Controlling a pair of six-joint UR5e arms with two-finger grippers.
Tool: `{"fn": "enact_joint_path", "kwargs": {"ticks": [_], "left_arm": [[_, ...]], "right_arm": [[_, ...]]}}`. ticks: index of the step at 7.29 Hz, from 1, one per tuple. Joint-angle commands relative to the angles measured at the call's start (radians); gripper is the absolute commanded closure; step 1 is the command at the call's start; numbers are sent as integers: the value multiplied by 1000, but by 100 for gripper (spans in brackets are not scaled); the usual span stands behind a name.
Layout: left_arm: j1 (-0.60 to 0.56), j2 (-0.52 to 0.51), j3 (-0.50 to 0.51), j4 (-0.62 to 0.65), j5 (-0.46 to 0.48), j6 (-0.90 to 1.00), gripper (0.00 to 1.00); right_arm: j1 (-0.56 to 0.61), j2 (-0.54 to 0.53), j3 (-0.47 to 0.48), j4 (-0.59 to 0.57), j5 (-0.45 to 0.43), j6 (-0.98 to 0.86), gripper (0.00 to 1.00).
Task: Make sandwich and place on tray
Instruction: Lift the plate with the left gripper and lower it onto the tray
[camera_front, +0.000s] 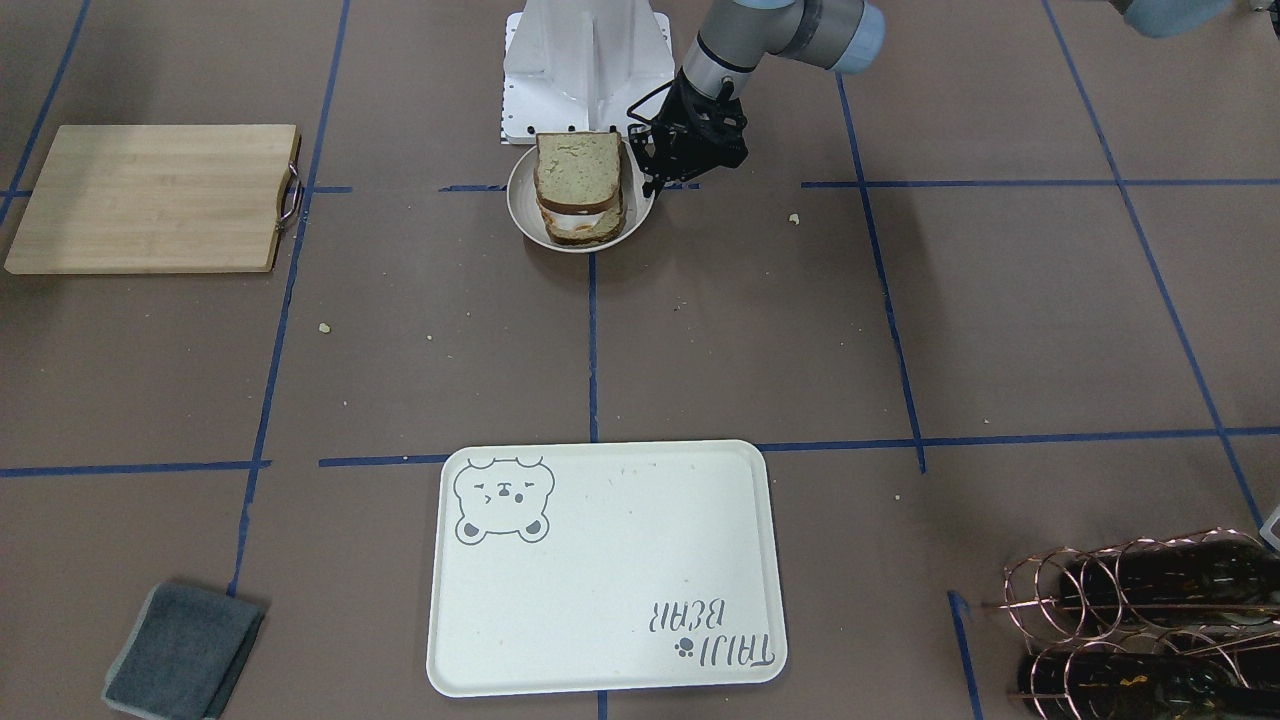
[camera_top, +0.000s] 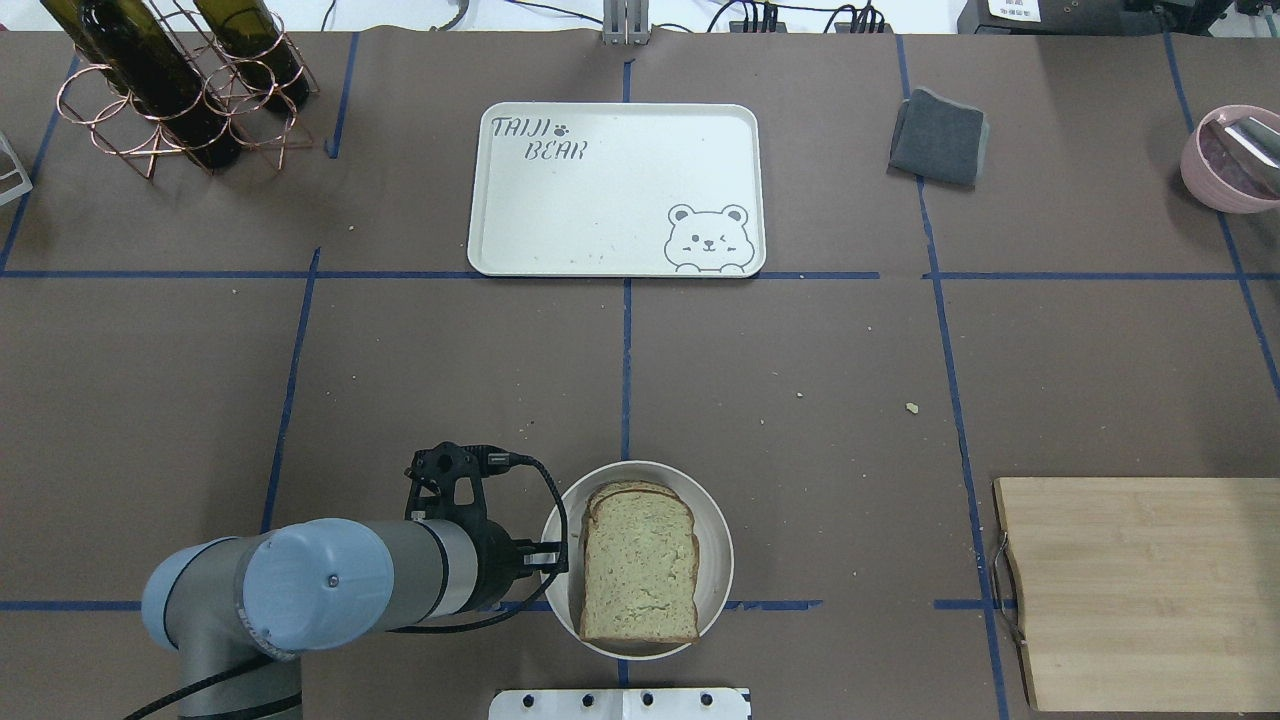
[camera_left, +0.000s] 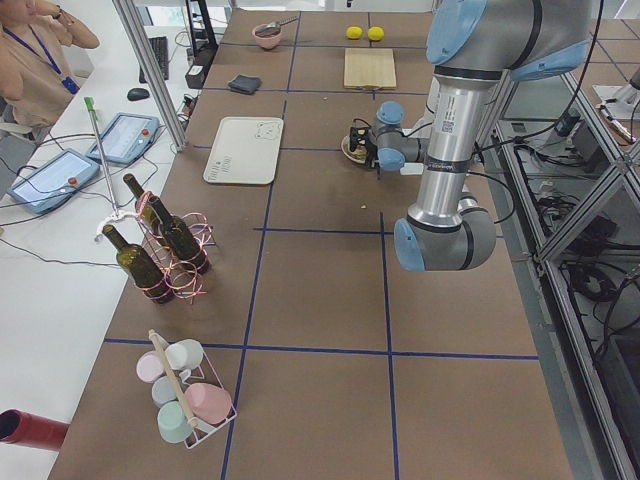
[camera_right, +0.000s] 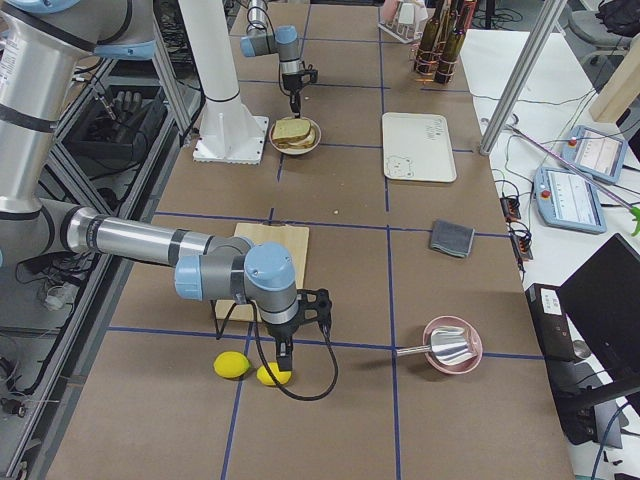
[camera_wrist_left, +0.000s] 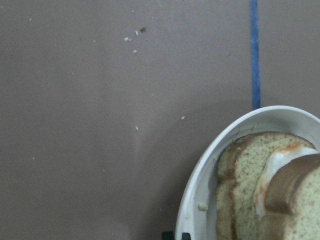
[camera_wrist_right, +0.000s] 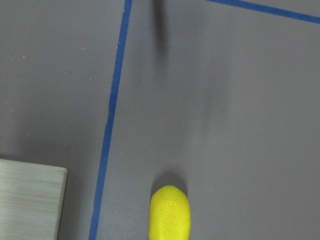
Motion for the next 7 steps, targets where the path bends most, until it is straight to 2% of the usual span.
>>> {"fn": "enact_joint_path", "kwargs": {"ticks": [1,2,4,5,7], "left_arm": [[-137,-62,18,4,-87,7,100],[-227,-117,83,0,-158,24,100],[-376,-298,304,-5,-203,169,100],[-450,-390,454,-17,-264,221,100],[-516,-539,837,-257,-274,253,100]], "right_arm": [[8,-1,-4,-2,6,2,0],[14,-1,-19,-2,8,2,0],[23,-5,-32,-2,9,2,0],[23,-5,-32,-2,9,2,0],[34,-17,-29,-1,9,0,0]]}}
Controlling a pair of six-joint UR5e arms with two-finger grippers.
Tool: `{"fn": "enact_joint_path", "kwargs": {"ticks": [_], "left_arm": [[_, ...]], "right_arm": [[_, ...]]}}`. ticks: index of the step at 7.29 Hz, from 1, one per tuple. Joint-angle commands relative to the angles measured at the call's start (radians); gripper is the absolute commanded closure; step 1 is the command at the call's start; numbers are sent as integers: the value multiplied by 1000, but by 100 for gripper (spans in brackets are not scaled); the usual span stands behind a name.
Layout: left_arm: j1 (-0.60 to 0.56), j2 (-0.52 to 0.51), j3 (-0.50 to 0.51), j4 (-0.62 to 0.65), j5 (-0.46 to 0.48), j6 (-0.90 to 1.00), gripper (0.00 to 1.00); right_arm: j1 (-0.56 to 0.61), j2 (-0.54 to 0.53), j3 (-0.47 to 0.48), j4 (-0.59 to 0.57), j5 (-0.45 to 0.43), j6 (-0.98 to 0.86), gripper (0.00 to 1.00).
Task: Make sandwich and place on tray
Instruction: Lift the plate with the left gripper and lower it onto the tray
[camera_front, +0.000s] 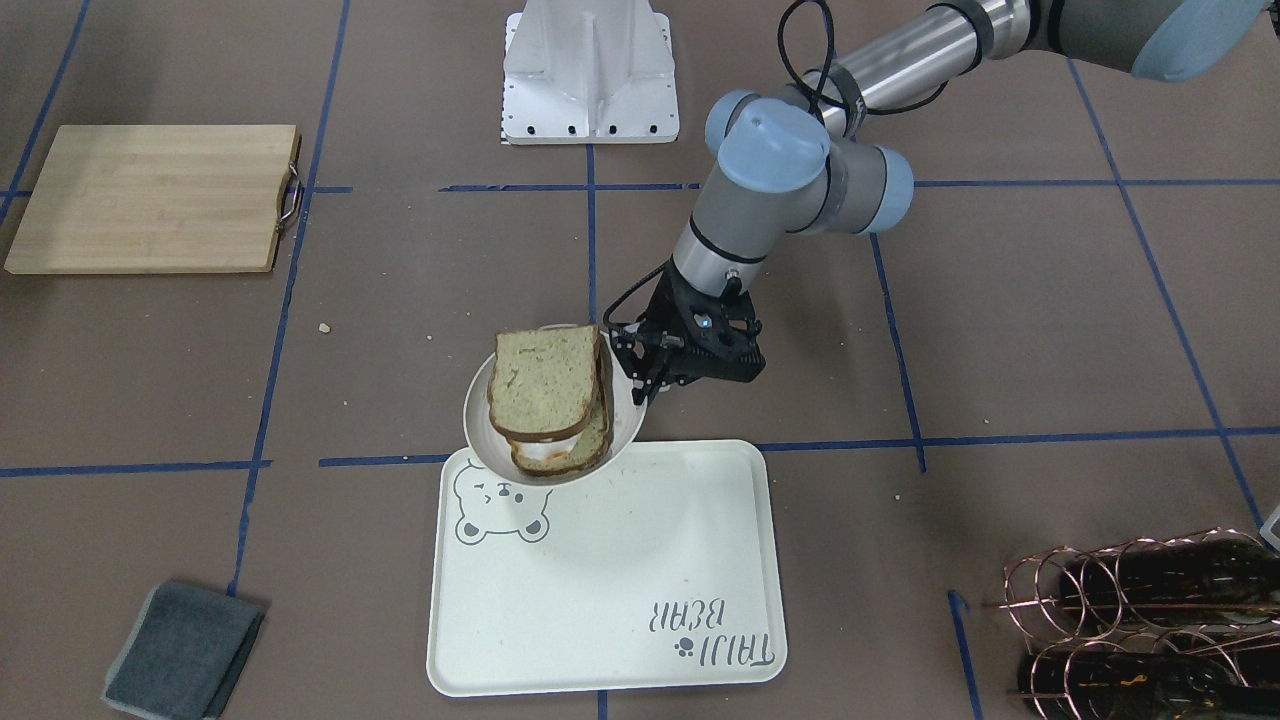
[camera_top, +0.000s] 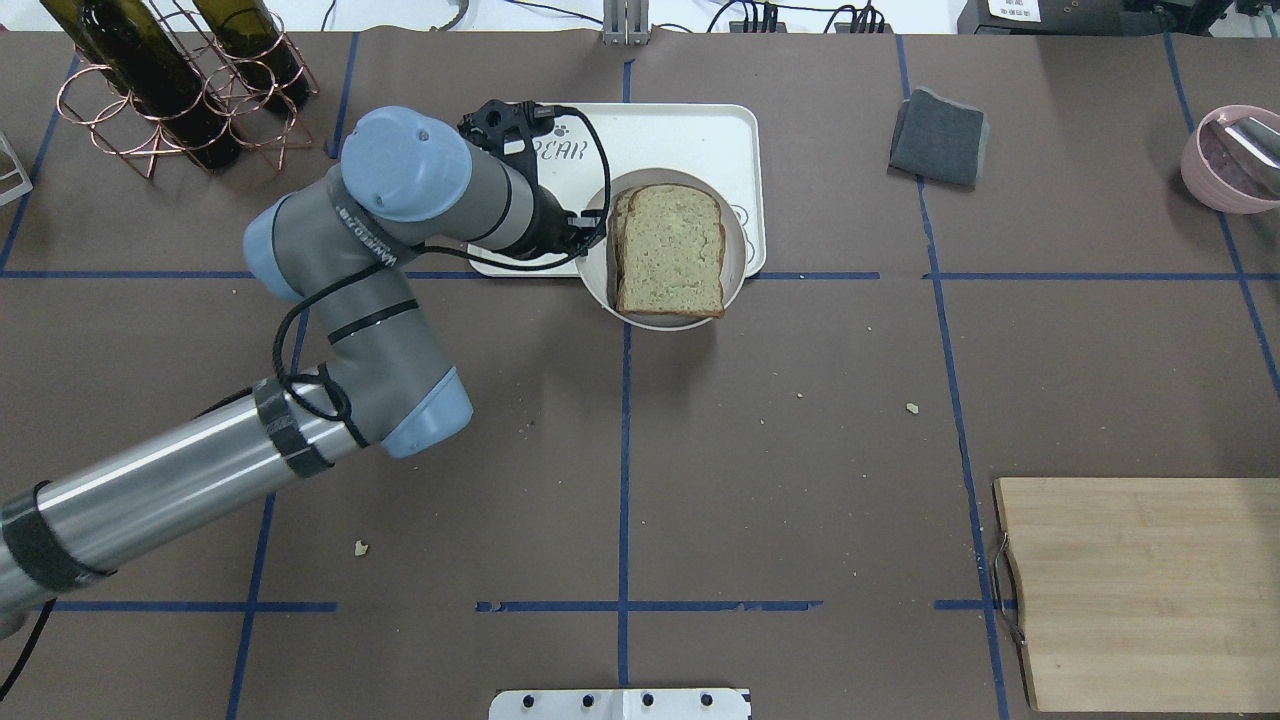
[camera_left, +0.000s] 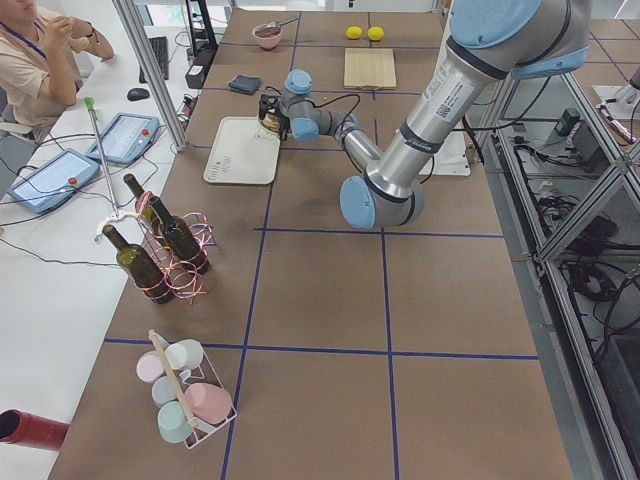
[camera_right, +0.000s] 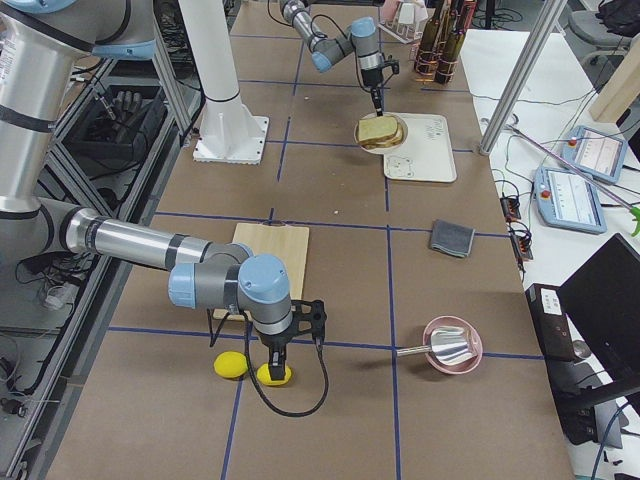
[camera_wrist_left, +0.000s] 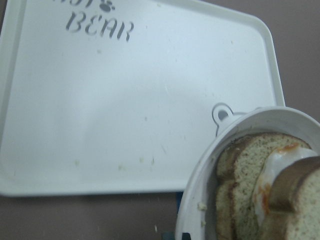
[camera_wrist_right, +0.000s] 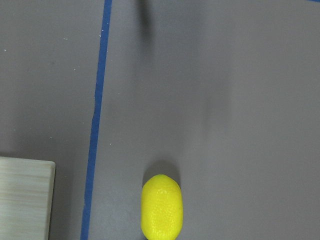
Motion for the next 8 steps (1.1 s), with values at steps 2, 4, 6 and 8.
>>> {"fn": "enact_joint_path", "kwargs": {"ticks": [2,4,6,8], "left_arm": [[-92,-115,319,-145,-11,94,100],[-89,-118,330,-150,-8,96,91],[-89,-111,323,-148,-6,207,0],[-118,22,126,-103,-14,246,0]], "right_arm": [[10,-7,0,1,0,-1,0],[10,-9,0,1,0,-1,0],[10,-12,0,0,0,-1,0],[10,-12,-20,1,0,-3,0]]}}
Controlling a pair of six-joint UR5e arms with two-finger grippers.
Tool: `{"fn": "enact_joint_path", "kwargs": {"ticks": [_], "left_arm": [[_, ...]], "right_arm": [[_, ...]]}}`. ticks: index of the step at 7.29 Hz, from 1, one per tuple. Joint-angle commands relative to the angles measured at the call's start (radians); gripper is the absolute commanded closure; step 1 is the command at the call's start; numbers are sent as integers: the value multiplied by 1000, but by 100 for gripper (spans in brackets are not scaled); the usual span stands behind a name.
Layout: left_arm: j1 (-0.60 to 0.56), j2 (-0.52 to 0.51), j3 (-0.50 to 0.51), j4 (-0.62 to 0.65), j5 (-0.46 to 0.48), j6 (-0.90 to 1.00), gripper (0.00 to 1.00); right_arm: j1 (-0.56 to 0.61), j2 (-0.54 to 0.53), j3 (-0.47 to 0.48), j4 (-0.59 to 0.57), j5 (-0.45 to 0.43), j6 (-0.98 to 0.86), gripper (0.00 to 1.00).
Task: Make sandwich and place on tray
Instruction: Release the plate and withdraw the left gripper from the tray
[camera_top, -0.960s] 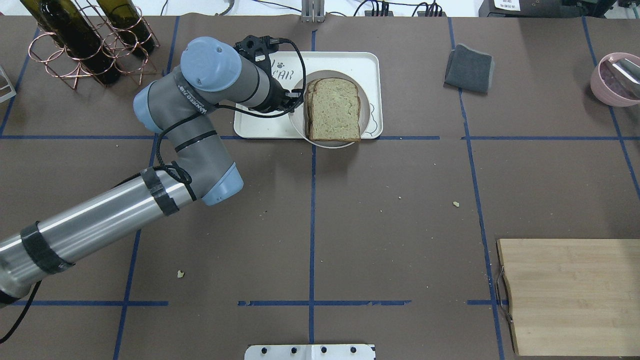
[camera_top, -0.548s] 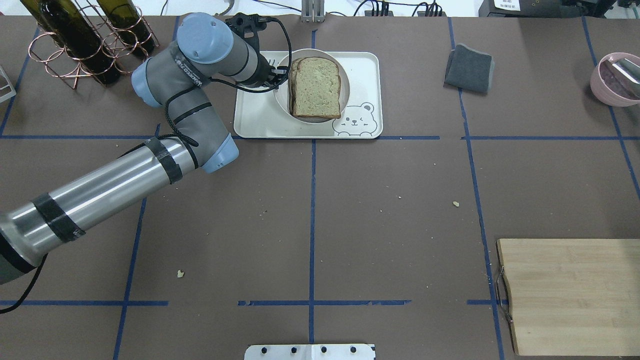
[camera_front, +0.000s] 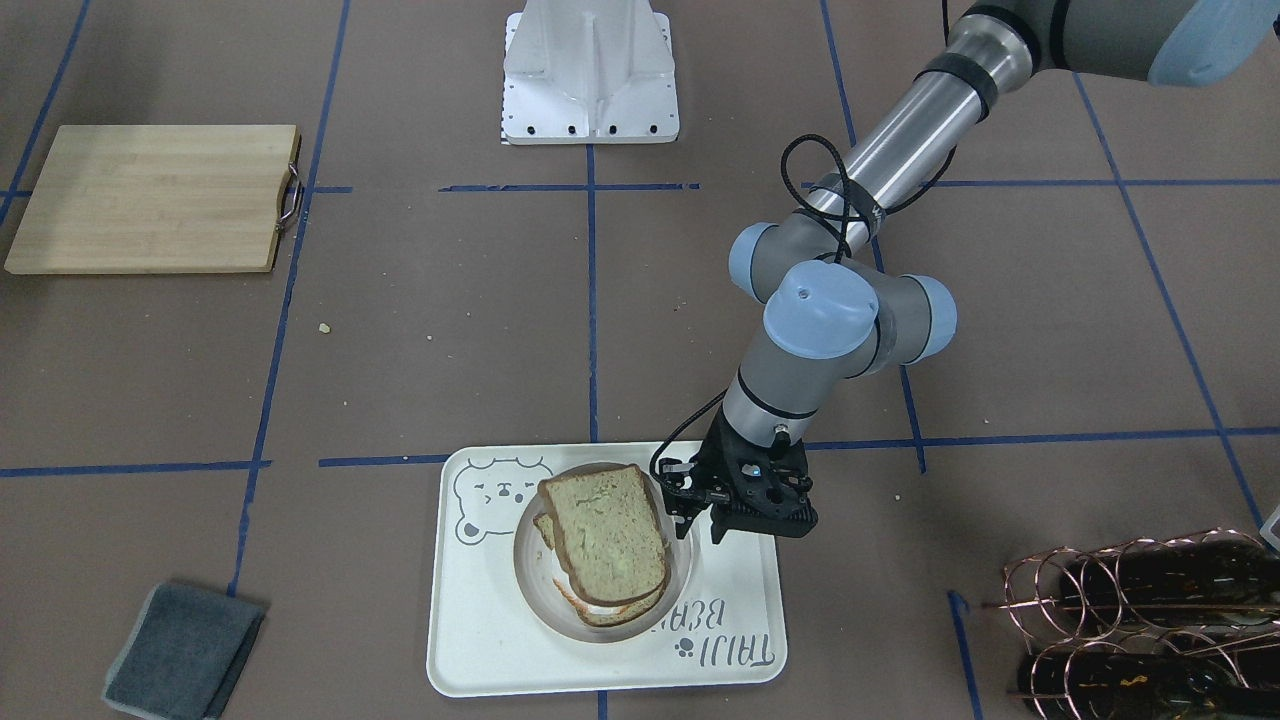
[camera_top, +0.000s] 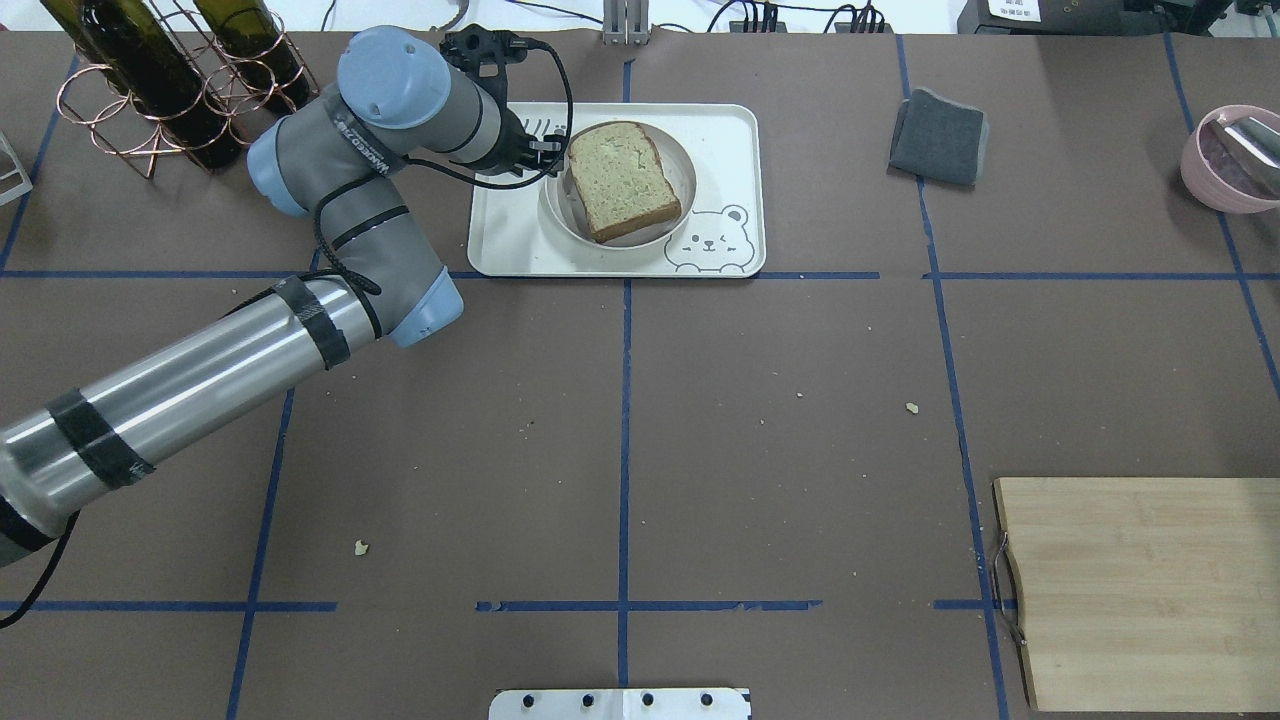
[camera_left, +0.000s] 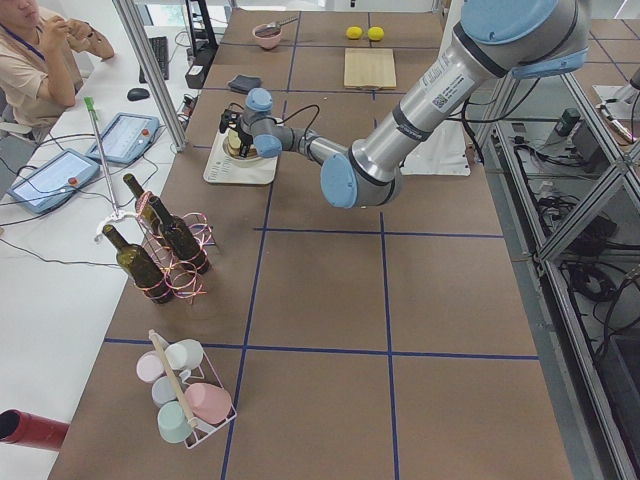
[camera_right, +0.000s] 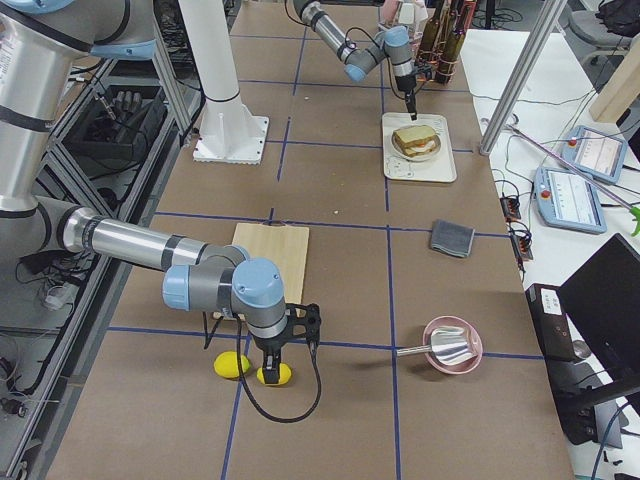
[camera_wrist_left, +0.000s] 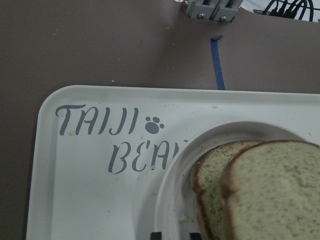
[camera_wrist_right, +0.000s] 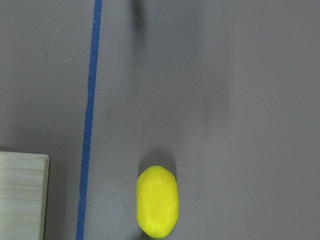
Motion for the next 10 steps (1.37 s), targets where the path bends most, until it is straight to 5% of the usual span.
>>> {"fn": "enact_joint_path", "kwargs": {"ticks": [1,4,5,7,10], "left_arm": [[-37,135,-243,146,-50,104,0],[-144,500,-749,387,-163,436,0],[-201,638,-831,389,-217,554,0],[-400,820,-819,397,-397,844,0],[-601,973,-821,585,-404,1060,0]], "right_arm": [[0,0,-13,-1,0,-1,0],[-2,1,-22,-1,0,0,0],[0,1,-23,1,0,0,0],[0,1,-21,-1,2,0,0],[0,4,-23,-1,17,2,0]]}}
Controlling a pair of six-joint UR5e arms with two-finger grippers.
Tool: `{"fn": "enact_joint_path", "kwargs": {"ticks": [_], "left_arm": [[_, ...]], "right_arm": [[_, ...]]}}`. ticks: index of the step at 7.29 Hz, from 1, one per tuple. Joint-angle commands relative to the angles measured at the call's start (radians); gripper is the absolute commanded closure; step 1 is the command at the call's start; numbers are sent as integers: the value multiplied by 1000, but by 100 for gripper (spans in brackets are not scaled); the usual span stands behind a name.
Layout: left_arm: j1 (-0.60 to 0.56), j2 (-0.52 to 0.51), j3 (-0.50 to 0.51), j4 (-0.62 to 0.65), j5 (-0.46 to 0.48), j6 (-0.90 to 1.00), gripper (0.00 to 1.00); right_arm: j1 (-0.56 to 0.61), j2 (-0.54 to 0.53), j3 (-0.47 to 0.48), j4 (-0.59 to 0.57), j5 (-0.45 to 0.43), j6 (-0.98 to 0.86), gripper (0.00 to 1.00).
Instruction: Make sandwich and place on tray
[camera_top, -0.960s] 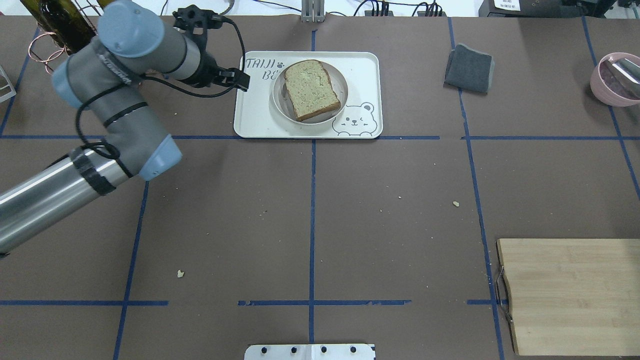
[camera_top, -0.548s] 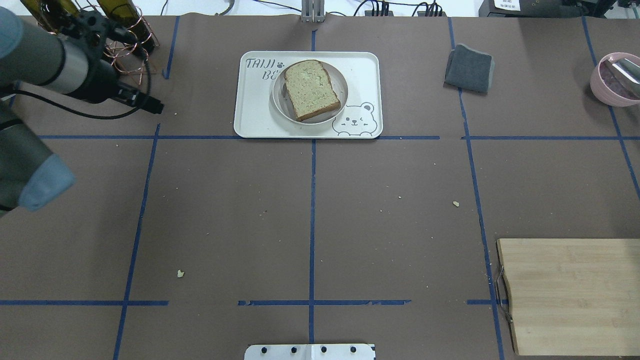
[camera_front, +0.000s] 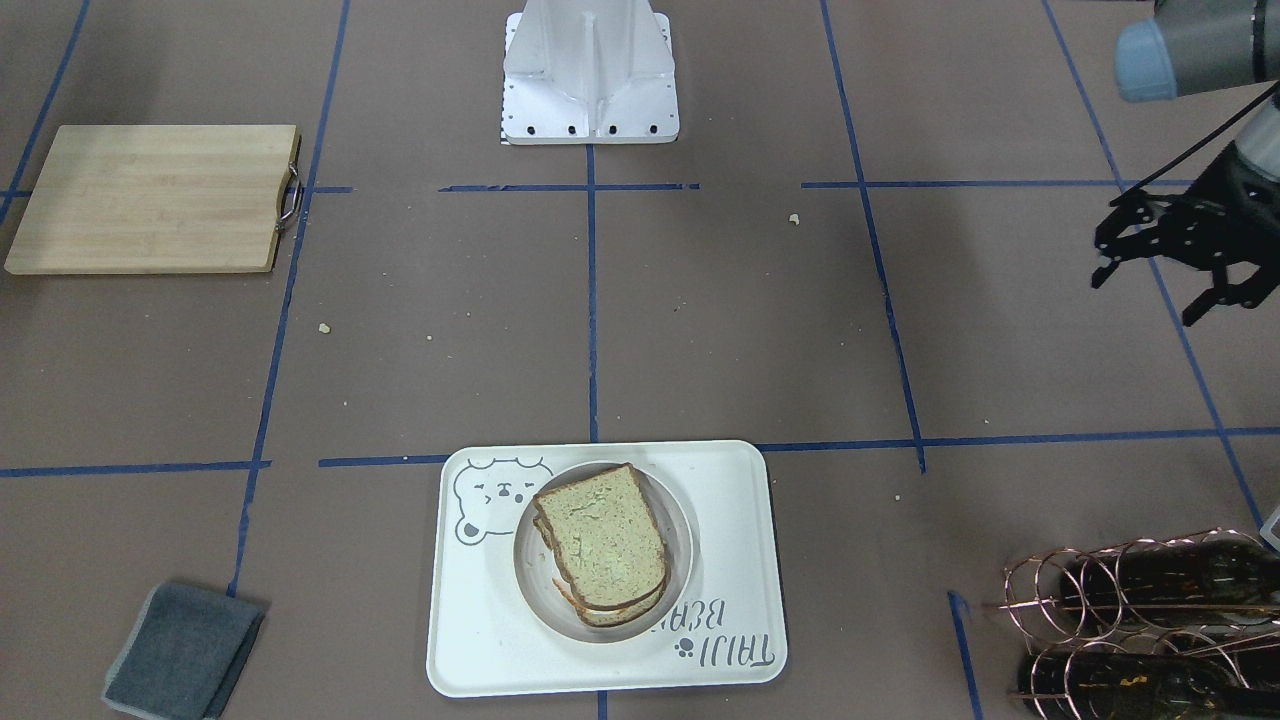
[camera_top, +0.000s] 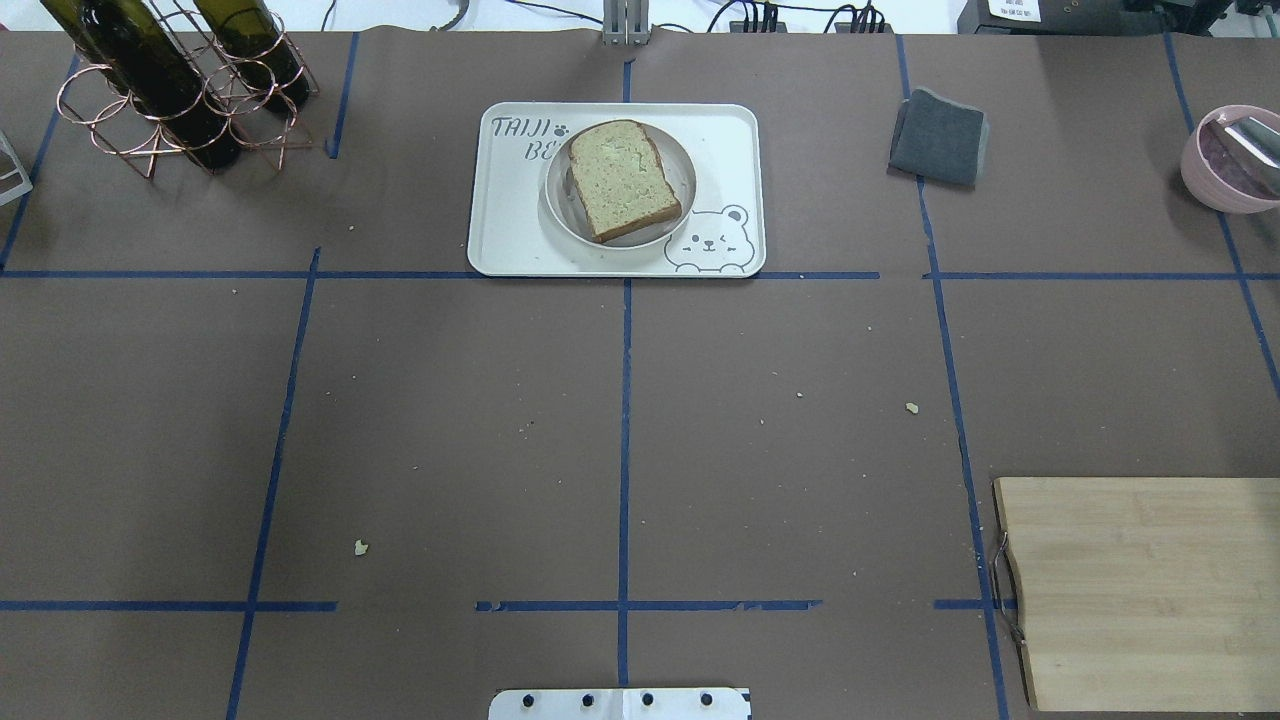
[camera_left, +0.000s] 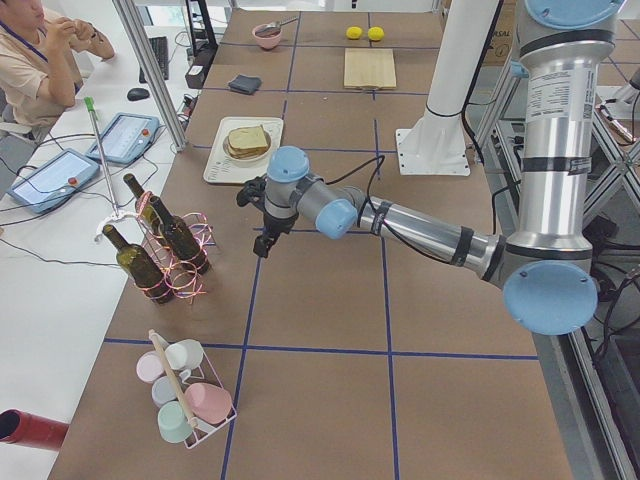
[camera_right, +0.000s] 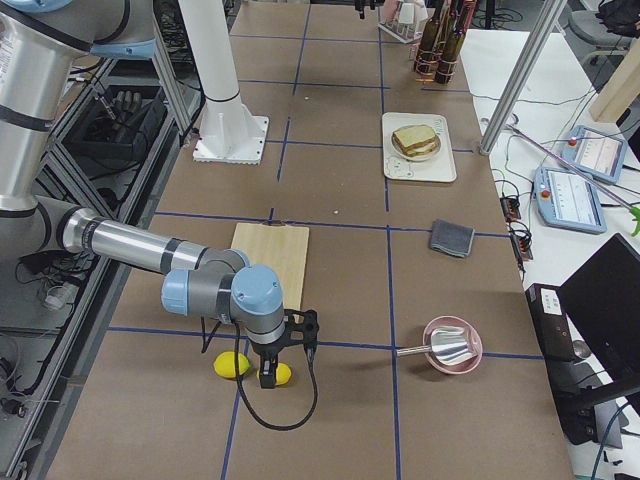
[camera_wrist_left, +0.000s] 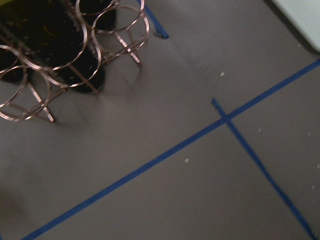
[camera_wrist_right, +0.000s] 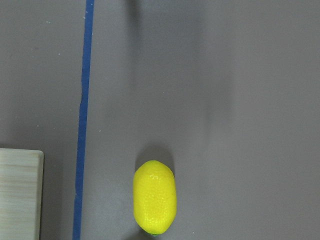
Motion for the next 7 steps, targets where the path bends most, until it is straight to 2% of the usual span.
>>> {"fn": "enact_joint_path", "kwargs": {"ticks": [1,3,4,7], "left_arm": [[-104,50,3,227,-8,149,0],[-206,168,6,267,-51,339,0],[-233,210,3,267,-49,363,0],[-258,209,23,265,-49,365,0]], "right_arm": [[1,2,-3,0,19,1,0],[-1,5,-6,0,21,1,0],[1,5,-6,0,21,3,0],[1,7,-6,1,21,3,0]]}}
